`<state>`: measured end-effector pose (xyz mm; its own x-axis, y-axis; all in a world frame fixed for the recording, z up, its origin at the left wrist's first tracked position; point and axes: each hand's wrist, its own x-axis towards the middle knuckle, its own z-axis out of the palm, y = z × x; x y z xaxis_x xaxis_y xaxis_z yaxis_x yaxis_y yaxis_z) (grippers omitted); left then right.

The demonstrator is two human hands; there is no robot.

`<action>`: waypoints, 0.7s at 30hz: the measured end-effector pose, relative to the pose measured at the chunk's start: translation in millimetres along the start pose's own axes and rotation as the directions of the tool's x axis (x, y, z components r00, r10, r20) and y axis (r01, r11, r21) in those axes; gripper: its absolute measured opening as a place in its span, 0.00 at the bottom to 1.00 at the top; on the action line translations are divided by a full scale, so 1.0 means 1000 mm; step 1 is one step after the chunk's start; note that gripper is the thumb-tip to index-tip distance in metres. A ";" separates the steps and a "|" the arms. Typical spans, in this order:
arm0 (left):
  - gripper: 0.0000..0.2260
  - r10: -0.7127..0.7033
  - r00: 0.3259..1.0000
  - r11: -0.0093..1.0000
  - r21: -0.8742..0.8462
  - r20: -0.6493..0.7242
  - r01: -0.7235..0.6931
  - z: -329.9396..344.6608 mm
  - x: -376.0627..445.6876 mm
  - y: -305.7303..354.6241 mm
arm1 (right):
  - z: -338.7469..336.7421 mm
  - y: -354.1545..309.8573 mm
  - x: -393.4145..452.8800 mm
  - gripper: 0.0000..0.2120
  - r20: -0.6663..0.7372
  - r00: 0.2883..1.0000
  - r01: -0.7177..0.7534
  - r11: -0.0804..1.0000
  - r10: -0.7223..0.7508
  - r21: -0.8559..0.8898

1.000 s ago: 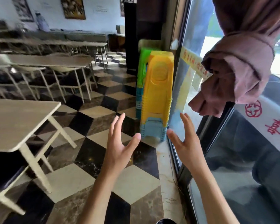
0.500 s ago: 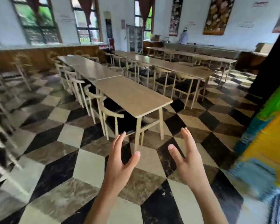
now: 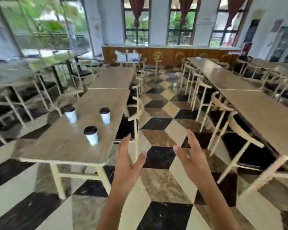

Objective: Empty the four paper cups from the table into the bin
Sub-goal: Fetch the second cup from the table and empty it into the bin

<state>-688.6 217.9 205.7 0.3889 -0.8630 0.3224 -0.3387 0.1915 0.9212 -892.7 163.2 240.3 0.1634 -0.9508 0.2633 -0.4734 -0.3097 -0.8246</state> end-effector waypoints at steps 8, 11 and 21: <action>0.28 -0.056 0.960 0.990 0.107 -0.275 0.088 -0.165 0.057 -0.079 | 0.198 -0.077 0.075 0.32 0.234 0.964 0.093 0.983 -0.129 0.161; 0.29 -0.104 0.939 0.983 0.109 -0.329 0.147 -0.190 0.082 -0.106 | 0.245 -0.078 0.101 0.33 0.313 0.942 0.066 0.981 -0.121 0.182; 0.30 -0.248 0.910 0.928 0.187 -0.331 0.321 -0.201 0.203 -0.217 | 0.373 -0.026 0.219 0.33 0.423 0.906 -0.058 0.982 -0.025 0.181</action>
<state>-363.9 94.9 115.6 0.7219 -0.6783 0.1372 -0.3499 -0.1868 0.9180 -522.0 -33.6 132.7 0.5260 -0.8492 0.0467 -0.3179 -0.2473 -0.9153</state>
